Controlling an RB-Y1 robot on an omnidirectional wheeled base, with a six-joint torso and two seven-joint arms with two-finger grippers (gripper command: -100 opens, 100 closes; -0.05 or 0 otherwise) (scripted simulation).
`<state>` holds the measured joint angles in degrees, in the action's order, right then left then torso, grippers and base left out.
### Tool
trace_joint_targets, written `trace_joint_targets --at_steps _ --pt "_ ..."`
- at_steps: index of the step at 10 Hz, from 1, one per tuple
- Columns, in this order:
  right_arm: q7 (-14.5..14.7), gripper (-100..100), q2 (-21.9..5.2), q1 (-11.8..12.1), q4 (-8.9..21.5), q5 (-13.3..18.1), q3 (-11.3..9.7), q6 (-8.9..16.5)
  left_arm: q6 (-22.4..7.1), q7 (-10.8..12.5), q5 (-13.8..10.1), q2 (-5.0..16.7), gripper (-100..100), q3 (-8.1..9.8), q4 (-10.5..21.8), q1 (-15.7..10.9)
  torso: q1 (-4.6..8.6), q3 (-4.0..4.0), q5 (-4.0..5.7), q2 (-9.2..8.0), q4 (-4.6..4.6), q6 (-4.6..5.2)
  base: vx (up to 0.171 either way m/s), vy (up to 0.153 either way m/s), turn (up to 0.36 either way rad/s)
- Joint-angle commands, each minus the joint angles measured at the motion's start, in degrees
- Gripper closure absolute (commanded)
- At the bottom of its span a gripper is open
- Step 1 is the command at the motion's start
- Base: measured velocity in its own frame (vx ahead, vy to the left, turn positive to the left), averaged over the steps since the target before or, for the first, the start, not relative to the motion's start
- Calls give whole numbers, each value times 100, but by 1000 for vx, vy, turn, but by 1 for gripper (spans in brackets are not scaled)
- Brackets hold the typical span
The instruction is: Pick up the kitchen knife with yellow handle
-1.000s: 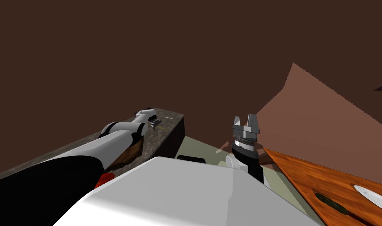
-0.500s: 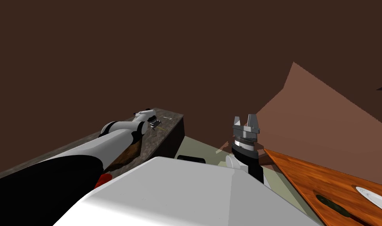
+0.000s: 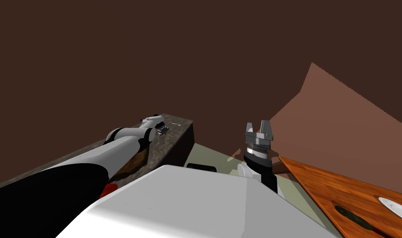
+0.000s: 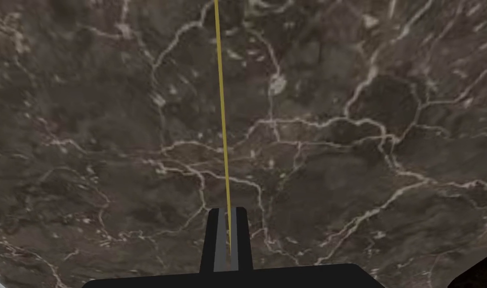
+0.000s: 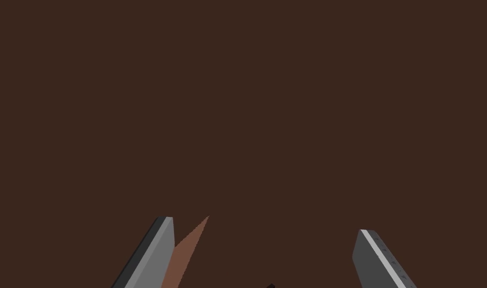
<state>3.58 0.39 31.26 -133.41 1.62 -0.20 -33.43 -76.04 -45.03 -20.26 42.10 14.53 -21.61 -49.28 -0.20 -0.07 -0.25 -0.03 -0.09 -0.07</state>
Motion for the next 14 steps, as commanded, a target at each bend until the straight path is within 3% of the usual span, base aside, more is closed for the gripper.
trace_joint_targets --at_steps 1,2,3,4,7,8,12,13,14 --pt "0 0 0 0 0 0 0 0 0 0 0 0 0 0 0 0 0 0 0 0 0 0 0 0 0" --pt "0 0 0 0 0 0 0 0 0 0 0 0 -100 0 0 0 -1 -1 0 -1 0 0 0 0 0" --pt "0 0 0 0 0 0 0 0 0 0 0 0 0 0 0 0 -2 -1 0 -2 0 0 0 0 0" --pt "0 0 0 0 0 0 0 0 180 42 38 -125 -100 0 4 128 -2 -1 -1 -2 0 0 27 12 2" --pt "0 0 0 0 0 0 0 0 188 45 42 -132 -100 1 17 135 -7 5 -2 8 2 0 21 11 0" --pt "0 0 0 0 0 0 0 0 212 40 44 -134 100 0 30 133 -5 2 -1 4 1 0 0 0 0" --pt "0 0 0 0 0 0 0 0 215 39 41 -132 100 3 24 128 -3 5 -1 5 5 0 0 0 0" --pt "0 0 0 0 0 0 0 0 217 39 40 -132 0 4 22 127 -3 7 -1 7 7 0 0 0 0" --pt "0 0 0 0 0 0 0 0 51 12 11 -36 100 0 1 36 -3 8 -2 8 7 -1 -22 -14 -1"
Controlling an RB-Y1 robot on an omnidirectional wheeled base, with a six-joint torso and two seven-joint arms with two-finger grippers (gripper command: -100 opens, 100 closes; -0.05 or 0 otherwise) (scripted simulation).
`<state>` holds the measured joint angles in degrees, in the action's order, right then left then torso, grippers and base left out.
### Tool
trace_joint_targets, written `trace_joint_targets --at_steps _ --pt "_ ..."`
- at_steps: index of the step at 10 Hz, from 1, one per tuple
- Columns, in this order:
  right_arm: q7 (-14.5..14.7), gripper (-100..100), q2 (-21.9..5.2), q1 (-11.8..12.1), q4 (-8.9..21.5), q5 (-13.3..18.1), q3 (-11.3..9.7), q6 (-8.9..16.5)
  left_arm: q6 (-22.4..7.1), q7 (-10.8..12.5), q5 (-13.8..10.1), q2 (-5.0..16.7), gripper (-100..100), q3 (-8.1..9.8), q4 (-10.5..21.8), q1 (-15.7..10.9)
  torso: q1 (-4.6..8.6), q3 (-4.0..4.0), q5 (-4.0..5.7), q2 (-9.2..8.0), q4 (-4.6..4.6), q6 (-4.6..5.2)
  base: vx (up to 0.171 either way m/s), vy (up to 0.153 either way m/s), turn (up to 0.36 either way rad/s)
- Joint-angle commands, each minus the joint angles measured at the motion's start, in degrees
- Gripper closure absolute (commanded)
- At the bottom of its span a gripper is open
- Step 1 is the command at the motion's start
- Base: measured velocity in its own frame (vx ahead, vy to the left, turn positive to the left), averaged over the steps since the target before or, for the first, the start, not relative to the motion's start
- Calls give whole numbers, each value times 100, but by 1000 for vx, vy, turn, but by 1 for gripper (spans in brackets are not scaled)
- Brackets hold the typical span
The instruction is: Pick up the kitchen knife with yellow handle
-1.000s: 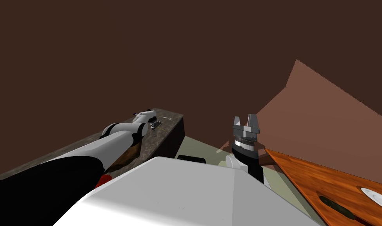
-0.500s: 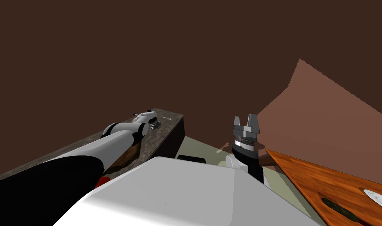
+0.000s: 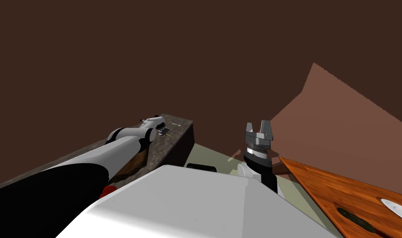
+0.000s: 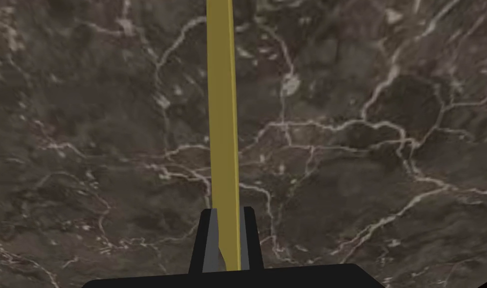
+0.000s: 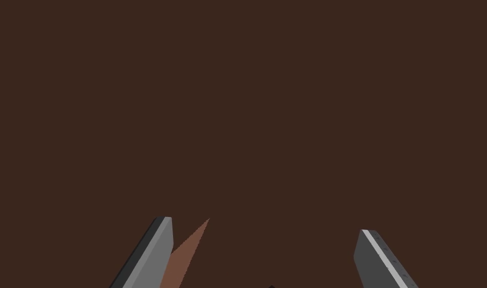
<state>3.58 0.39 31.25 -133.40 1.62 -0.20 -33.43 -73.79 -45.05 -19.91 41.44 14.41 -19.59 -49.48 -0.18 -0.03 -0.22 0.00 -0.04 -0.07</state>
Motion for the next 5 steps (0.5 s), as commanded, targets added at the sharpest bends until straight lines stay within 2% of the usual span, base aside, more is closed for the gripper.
trace_joint_targets --at_steps 1,3,4,5 --pt "0 0 0 0 0 0 0 0 -173 14 -25 31 100 12 -200 56 0 0 0 0 0 0 -32 -13 -3" --pt "0 0 0 0 0 0 0 0 -225 2 -36 66 100 12 -202 19 0 -1 -1 -5 2 -3 -21 -10 3" --pt "0 0 0 0 0 0 0 0 -283 25 -44 57 100 24 -317 77 0 2 -1 0 5 -2 -6 -3 0" --pt "0 0 0 0 0 0 0 0 -268 17 -44 60 0 22 -291 63 -3 7 -2 6 8 -2 0 0 0"
